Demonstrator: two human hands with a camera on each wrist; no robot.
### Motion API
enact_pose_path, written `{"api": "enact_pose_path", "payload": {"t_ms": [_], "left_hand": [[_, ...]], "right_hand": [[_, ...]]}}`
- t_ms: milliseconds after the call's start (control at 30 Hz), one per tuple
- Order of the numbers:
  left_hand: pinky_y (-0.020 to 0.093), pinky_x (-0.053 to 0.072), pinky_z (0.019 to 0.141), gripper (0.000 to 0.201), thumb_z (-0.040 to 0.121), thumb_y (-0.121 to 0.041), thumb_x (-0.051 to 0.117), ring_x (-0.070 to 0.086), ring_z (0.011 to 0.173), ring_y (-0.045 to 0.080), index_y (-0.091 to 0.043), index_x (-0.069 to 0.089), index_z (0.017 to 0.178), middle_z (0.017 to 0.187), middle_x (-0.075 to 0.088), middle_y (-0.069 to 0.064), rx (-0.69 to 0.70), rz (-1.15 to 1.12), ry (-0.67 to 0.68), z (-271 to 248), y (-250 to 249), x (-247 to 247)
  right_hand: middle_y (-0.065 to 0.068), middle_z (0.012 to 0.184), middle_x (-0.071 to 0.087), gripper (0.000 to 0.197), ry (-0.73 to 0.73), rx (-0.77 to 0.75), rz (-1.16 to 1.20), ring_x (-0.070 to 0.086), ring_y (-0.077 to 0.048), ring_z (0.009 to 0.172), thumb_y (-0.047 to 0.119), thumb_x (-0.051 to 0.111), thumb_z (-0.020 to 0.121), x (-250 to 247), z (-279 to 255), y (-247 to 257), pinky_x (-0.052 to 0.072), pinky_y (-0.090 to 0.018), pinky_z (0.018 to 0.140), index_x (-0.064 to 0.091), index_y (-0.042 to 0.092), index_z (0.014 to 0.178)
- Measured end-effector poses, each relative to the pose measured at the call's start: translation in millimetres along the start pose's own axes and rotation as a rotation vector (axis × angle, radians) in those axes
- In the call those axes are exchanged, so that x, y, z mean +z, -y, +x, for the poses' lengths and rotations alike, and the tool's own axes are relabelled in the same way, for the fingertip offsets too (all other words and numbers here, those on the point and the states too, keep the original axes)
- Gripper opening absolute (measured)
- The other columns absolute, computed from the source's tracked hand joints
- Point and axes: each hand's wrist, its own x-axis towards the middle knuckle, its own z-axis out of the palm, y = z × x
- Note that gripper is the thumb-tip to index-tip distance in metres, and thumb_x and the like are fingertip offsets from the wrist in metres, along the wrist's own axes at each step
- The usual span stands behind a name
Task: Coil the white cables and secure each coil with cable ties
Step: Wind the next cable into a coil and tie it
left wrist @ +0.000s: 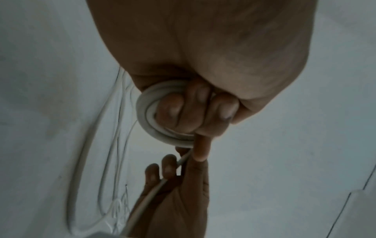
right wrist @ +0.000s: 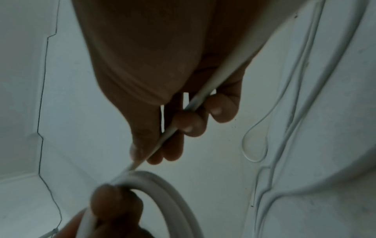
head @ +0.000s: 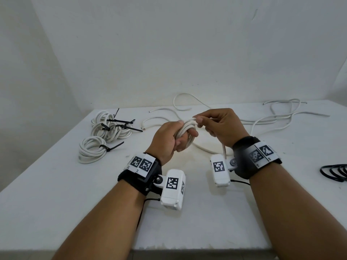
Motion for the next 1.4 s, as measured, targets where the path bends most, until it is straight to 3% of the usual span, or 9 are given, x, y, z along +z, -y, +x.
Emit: {"api": "enact_pose_path", "payload": {"t_ms": [333, 433, 567, 767, 933, 1067, 1133, 1267, 1400], "left_hand": [[0.021, 0.034, 0.043, 0.052, 0.105, -0.037, 0.025, 0.030, 0.034, 0.008, -0.005, 0.051, 0.075, 0.036, 0.027, -0.008, 0.096, -0.488, -0.099, 6.7, -4.6, -4.6], [0.028, 0.051, 0.069, 0.050, 0.101, -0.041, 0.030, 0.050, 0.049, 0.014, -0.008, 0.054, 0.072, 0.039, 0.031, -0.004, 0.101, -0.563, -0.077, 6.5, -2.8, -3.3], [0.046, 0.040, 0.103, 0.050, 0.101, -0.038, 0.030, 0.060, 0.067, 0.021, -0.006, 0.053, 0.070, 0.042, 0.035, 0.000, 0.068, -0.517, -0.054, 6.3, -4.1, -0.8], [0.038, 0.038, 0.088, 0.043, 0.104, -0.028, 0.029, 0.061, 0.078, 0.019, -0.012, 0.057, 0.076, 0.071, 0.064, 0.003, -0.156, -0.051, -0.114, 9.2, 2.0, -18.9], [0.033, 0.049, 0.065, 0.025, 0.098, -0.016, 0.038, 0.047, 0.048, 0.019, -0.004, 0.059, 0.097, 0.054, 0.046, 0.003, -0.249, -0.265, -0.244, 10.8, 2.3, -8.2], [0.027, 0.038, 0.051, 0.025, 0.098, -0.018, 0.048, 0.023, 0.039, 0.012, -0.009, 0.054, 0.076, 0.048, 0.026, -0.001, -0.223, -0.419, -0.436, 11.7, -1.6, 1.6], [0.026, 0.039, 0.049, 0.029, 0.096, -0.014, 0.049, 0.023, 0.038, 0.012, -0.011, 0.047, 0.067, 0.046, 0.024, -0.001, -0.166, -0.542, -0.528, 12.1, -4.2, -0.6], [0.026, 0.040, 0.052, 0.036, 0.097, -0.013, 0.044, 0.020, 0.036, 0.012, -0.017, 0.033, 0.063, 0.044, 0.018, -0.004, -0.048, -0.684, -0.538, 11.5, -7.5, -2.5], [0.029, 0.038, 0.053, 0.036, 0.100, -0.016, 0.040, 0.027, 0.039, 0.013, -0.015, 0.037, 0.064, 0.043, 0.023, -0.003, -0.028, -0.675, -0.474, 11.1, -1.5, 3.3]], "right_hand": [[-0.001, 0.108, 0.074, 0.033, 0.127, 0.011, 0.076, 0.068, -0.022, 0.100, 0.013, 0.045, 0.104, 32.0, -6.9, 9.0, 0.061, -0.039, 0.079, 0.065, 0.026, 0.127], [-0.002, 0.092, 0.074, 0.030, 0.128, 0.013, 0.203, 0.070, -0.022, 0.089, 0.019, 0.047, 0.104, 31.7, -9.5, 12.8, 0.060, -0.040, 0.078, 0.066, 0.015, 0.128], [0.008, 0.092, 0.076, 0.024, 0.005, -0.069, 0.162, 0.071, -0.008, 0.086, 0.010, 0.059, 0.098, 28.5, -4.7, 7.5, 0.057, -0.024, 0.079, 0.069, 0.015, 0.119], [0.014, 0.083, 0.074, 0.022, -0.042, -0.079, -0.131, 0.069, -0.001, 0.078, 0.017, 0.069, 0.092, 15.6, -2.3, 4.1, 0.052, -0.016, 0.079, 0.074, 0.020, 0.113], [0.007, 0.074, 0.073, 0.023, 0.105, -0.095, -0.373, 0.060, -0.005, 0.066, 0.019, 0.065, 0.093, 20.5, -2.1, 2.9, 0.045, -0.016, 0.064, 0.076, 0.031, 0.109], [0.012, 0.081, 0.073, 0.026, 0.140, -0.114, -0.346, 0.059, -0.002, 0.067, 0.022, 0.063, 0.094, 29.4, -1.6, 5.2, 0.043, -0.015, 0.063, 0.072, 0.032, 0.116], [0.011, 0.088, 0.071, 0.025, 0.142, -0.136, -0.380, 0.061, -0.002, 0.076, 0.022, 0.061, 0.095, 38.3, -1.7, 7.3, 0.045, -0.014, 0.070, 0.068, 0.025, 0.119], [0.004, 0.069, 0.060, 0.014, 0.177, -0.027, -0.449, 0.059, -0.018, 0.065, 0.030, 0.048, 0.102, 45.1, -1.0, 12.1, 0.050, -0.037, 0.065, 0.051, 0.018, 0.095], [0.000, 0.074, 0.067, 0.022, 0.255, 0.057, -0.494, 0.057, -0.004, 0.056, 0.032, 0.042, 0.103, 41.3, -0.3, 12.9, 0.046, -0.031, 0.061, 0.042, 0.013, 0.093]]}}
